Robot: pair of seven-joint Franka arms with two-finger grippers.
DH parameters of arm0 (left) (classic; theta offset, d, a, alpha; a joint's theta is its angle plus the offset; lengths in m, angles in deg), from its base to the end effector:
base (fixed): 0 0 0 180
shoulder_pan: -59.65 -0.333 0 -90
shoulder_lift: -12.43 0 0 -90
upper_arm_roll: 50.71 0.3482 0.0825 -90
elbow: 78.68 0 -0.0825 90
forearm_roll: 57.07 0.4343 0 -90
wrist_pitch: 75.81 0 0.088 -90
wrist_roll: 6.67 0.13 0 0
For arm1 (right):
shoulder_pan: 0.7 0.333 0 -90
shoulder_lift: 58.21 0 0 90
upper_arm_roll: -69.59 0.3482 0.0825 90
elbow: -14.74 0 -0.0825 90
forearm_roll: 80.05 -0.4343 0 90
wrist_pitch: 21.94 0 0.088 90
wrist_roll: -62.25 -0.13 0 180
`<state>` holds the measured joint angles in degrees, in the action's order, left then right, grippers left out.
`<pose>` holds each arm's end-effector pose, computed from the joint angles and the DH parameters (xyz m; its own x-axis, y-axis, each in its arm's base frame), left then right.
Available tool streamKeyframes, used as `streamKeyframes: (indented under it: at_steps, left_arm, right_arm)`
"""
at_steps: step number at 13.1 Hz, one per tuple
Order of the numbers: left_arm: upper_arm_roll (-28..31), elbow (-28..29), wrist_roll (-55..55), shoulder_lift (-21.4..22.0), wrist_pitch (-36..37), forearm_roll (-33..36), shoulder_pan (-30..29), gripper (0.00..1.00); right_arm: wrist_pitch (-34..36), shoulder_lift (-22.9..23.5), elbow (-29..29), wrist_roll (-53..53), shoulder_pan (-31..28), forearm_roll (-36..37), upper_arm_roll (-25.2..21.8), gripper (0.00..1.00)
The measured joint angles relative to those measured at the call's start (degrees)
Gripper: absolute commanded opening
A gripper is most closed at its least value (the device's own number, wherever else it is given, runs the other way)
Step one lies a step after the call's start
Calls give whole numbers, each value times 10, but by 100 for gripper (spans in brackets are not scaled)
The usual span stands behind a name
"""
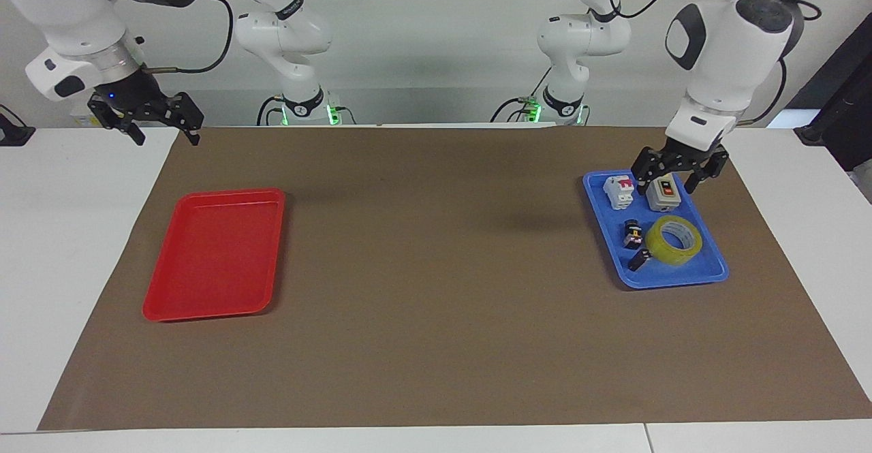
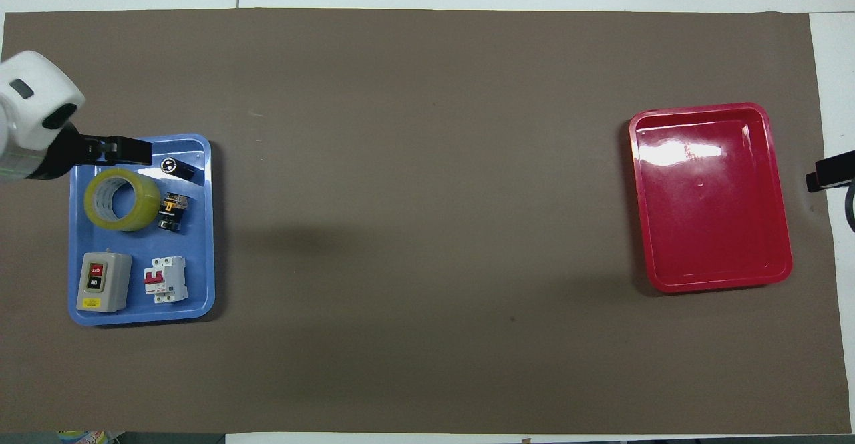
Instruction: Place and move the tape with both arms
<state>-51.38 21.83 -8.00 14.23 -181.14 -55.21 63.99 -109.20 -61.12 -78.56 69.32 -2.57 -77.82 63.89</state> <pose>0.6136 -0.0506 0.5805 0.9906 -0.0722 0.1159 -0.0692 -0.9972 -0.0298 0.5745 -0.0830 0.6298 0.9982 -0.0100 -0.0586 -0.0085 -0.9996 0.0269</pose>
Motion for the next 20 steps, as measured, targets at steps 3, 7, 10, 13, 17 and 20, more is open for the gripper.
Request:
streamKeyframes:
  at_steps: [3, 7, 10, 13, 17, 20]
  left_arm:
    - [9, -99, 3, -30, 95, -17, -11, 100]
    - [14, -104, 37, -28, 139, -30, -41, 100]
    - [13, -92, 39, -21, 140, -31, -40, 100]
    - [11, -92, 39, -19, 145, -31, -38, 100]
    - [11, -92, 44, -16, 160, -31, -38, 100]
    - [12, -92, 50, -15, 153, -31, -40, 100]
  right_arm:
    - [0, 0, 0, 0, 0, 0, 0, 100]
    - [-1, 0, 0, 0, 0, 0, 0, 100]
    - [-1, 0, 0, 0, 0, 0, 0, 100]
    - [-1, 0, 0, 0, 0, 0, 0, 100]
    - [-1, 0, 0, 0, 0, 0, 1, 100]
    - [-1, 0, 0, 0, 0, 0, 1, 100]
